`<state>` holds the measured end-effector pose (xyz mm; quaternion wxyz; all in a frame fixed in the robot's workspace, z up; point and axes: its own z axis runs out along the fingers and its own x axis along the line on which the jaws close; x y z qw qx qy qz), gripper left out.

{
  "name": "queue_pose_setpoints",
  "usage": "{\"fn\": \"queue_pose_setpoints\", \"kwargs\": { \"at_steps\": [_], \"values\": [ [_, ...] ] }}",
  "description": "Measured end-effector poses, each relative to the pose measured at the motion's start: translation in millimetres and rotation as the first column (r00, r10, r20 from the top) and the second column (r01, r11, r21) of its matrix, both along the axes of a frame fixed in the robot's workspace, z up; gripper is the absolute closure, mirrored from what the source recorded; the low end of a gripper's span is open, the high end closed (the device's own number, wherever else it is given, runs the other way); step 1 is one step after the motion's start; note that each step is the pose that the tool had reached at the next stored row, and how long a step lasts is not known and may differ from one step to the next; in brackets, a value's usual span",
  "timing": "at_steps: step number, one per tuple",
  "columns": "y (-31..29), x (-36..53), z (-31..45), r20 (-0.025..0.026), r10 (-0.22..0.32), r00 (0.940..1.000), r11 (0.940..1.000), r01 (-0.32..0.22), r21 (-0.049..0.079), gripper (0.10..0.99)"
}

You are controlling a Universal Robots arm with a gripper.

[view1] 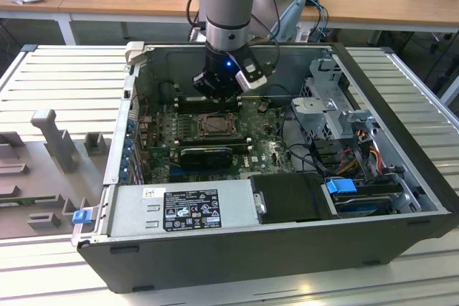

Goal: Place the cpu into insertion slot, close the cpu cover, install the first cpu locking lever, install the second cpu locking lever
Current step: 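Install the first cpu locking lever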

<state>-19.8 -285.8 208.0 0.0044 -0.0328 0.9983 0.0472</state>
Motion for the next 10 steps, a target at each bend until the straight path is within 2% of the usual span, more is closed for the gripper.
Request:
{"fn": "queue_pose_setpoints", "kwargs": {
  "at_steps": [8,10],
  "values": [
    [-0.1,1.1,-4.2,-0.0002,0.0,1.0,0.9996,0.0,-0.028,0.98],
    [0.0,1.4,-5.4,0.0001,0.0,1.0,0.9996,0.0,-0.029,0.98]
  ]
}}
